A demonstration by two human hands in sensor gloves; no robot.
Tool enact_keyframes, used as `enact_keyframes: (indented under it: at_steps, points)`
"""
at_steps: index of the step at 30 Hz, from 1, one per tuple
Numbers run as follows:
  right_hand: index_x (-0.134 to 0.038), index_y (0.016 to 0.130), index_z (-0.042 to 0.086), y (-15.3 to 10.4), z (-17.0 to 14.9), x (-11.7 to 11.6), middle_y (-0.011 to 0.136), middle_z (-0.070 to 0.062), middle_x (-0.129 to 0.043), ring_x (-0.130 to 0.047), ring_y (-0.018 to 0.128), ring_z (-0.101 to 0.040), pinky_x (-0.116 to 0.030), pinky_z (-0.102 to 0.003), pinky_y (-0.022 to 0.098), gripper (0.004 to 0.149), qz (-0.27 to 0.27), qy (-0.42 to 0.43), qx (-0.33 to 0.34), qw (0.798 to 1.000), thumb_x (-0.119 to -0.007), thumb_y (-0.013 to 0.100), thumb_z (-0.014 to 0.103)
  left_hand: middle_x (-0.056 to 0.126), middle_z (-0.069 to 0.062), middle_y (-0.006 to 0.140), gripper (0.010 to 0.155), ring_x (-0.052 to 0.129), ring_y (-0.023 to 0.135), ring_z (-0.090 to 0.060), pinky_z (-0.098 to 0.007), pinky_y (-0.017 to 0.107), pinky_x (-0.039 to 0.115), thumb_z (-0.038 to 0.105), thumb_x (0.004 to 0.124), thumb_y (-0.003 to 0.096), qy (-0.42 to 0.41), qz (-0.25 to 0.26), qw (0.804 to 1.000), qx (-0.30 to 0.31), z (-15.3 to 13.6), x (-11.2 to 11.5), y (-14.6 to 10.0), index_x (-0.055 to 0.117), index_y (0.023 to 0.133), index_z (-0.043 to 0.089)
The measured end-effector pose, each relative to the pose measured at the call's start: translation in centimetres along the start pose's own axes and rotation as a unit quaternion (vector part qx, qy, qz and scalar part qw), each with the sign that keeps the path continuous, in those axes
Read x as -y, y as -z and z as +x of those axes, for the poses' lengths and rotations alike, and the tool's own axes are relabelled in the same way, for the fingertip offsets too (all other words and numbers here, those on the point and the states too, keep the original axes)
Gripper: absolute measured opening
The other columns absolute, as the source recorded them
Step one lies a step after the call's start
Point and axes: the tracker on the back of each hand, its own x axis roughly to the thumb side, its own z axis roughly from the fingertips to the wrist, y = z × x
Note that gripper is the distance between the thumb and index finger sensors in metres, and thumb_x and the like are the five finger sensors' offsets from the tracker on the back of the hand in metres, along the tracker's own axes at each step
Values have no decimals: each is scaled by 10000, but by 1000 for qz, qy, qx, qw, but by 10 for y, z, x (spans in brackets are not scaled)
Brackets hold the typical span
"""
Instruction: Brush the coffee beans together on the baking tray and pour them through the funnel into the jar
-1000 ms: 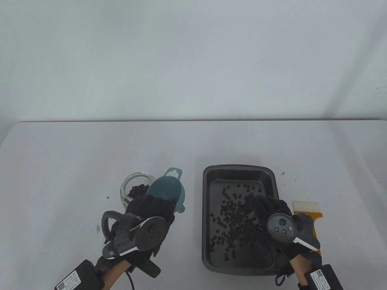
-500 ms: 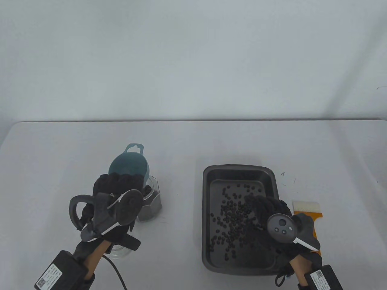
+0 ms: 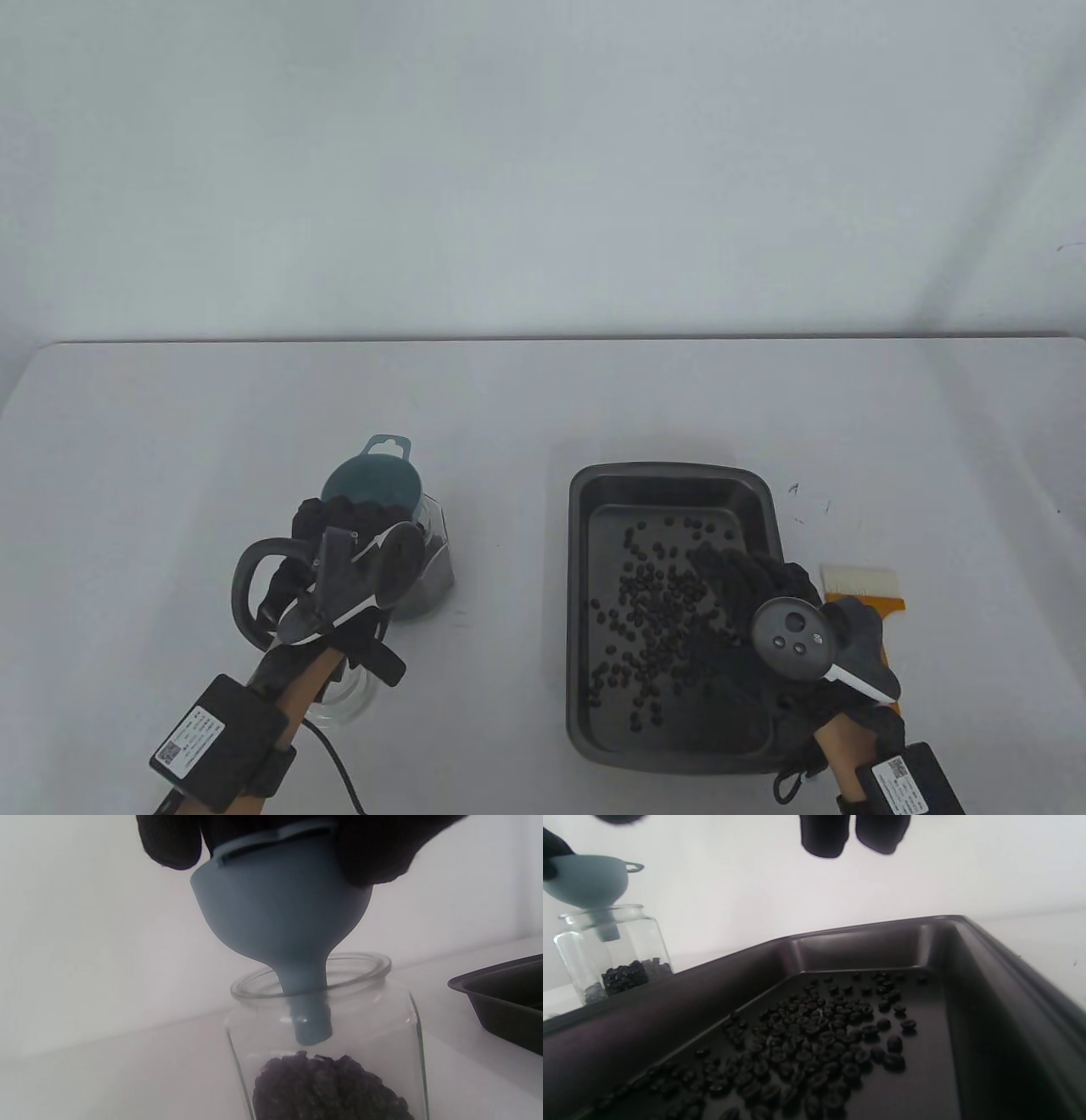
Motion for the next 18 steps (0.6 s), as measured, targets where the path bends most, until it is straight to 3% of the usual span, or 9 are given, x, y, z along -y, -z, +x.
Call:
enact_keyframes:
  at_steps: [6, 18]
  points:
    - [-279, 1054, 378, 0, -1, 0, 1101, -127, -602, -597, 982, -435, -458, -650, 689, 787, -1, 1, 1, 1000, -627, 404, 651, 879, 109, 860, 435, 915, 830, -130, -518, 774, 657, 496, 707, 510, 0, -19, 1000, 4, 5, 18, 5, 739, 926, 371]
    - [-278, 1055, 378, 1, -1, 0, 1102, -128, -600, -594, 984, -435, -457, -650, 690, 786, 0, 2, 0, 1000, -626, 405, 652, 873, 109, 886, 453, 899, 874, -149, -527, 784, 640, 507, 692, 511, 9, -35, 999, 4, 8, 22, 4, 721, 942, 371]
